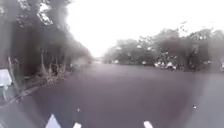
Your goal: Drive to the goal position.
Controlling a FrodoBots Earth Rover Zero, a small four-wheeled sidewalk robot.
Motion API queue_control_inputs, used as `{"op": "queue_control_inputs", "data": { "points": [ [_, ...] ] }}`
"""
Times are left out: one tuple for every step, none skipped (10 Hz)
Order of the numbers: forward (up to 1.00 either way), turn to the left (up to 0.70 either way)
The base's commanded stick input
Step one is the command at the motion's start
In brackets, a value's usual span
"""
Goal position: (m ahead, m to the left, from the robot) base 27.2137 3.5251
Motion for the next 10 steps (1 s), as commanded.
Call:
{"op": "queue_control_inputs", "data": {
  "points": [
    [0.70, 0.00],
    [0.70, 0.00],
    [0.70, 0.00],
    [0.70, 0.00],
    [0.70, 0.00],
    [0.70, 0.00],
    [0.70, 0.00],
    [0.70, 0.00],
    [0.70, 0.00],
    [0.70, 0.00]
  ]
}}
